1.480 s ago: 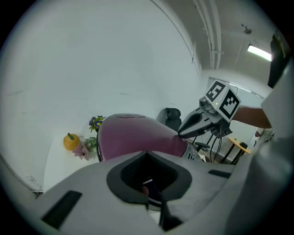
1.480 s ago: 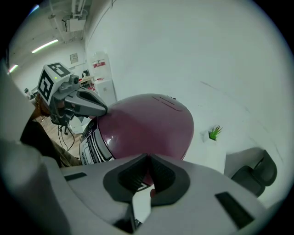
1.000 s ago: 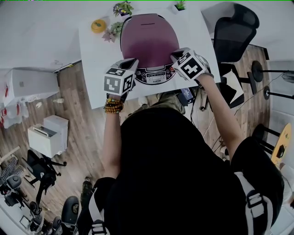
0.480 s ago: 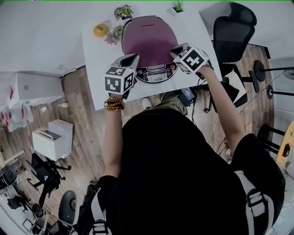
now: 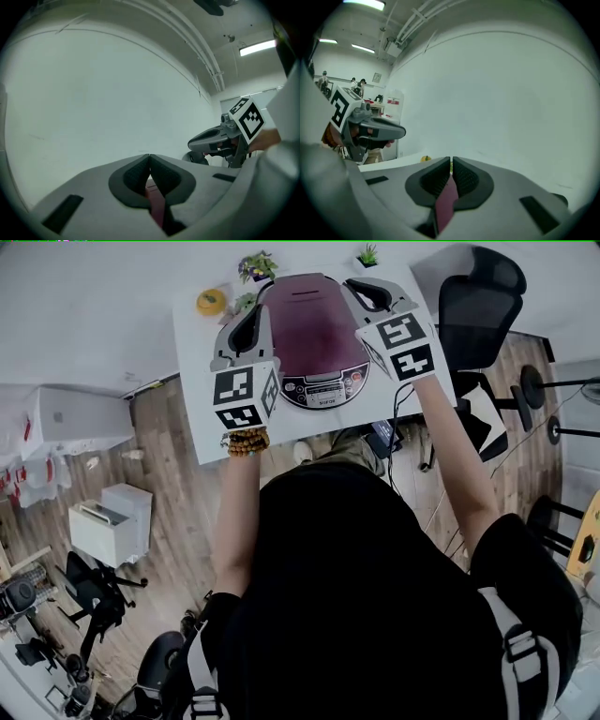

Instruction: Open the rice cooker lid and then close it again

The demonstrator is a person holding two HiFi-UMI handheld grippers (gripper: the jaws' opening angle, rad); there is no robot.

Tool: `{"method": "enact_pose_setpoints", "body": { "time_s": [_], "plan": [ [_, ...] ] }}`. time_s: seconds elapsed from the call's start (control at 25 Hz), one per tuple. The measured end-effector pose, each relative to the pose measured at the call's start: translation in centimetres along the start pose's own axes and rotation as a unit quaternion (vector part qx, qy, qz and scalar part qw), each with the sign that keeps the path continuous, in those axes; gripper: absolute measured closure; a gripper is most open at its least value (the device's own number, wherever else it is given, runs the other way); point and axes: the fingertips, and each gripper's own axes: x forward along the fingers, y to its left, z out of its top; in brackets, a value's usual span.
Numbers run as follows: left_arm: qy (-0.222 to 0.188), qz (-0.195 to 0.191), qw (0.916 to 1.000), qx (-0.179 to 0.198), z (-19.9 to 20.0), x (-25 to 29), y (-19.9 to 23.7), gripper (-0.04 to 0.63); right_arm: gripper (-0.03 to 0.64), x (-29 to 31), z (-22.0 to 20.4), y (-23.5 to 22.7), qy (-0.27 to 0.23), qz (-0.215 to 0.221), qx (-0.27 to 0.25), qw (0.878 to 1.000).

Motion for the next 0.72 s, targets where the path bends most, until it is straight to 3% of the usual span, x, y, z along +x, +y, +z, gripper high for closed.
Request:
{"method": "enact_pose_setpoints", "body": {
  "time_s": [0.28, 0.6, 0.72],
  "plan": [
    [-0.068, 0.027, 0.9972, 0.015, 2.3, -1.3, -0.9, 0.574, 0.580, -2.5, 4.4, 0.6, -0.123, -0.071, 0.018, 0.990],
    [-0.100, 0.051, 0.9927, 0.044, 2.2, -3.4, -2.2, 0.574, 0.580, -4.5, 5.0, 4.6, -0.208, -0.088, -0.010, 0.974],
    [-0.102, 0.055, 0.9920, 0.051, 1.6, -3.8, -2.6, 0.574, 0.580, -5.4, 4.9, 5.0, -0.237, -0.103, 0.007, 0.966]
  ]
}}
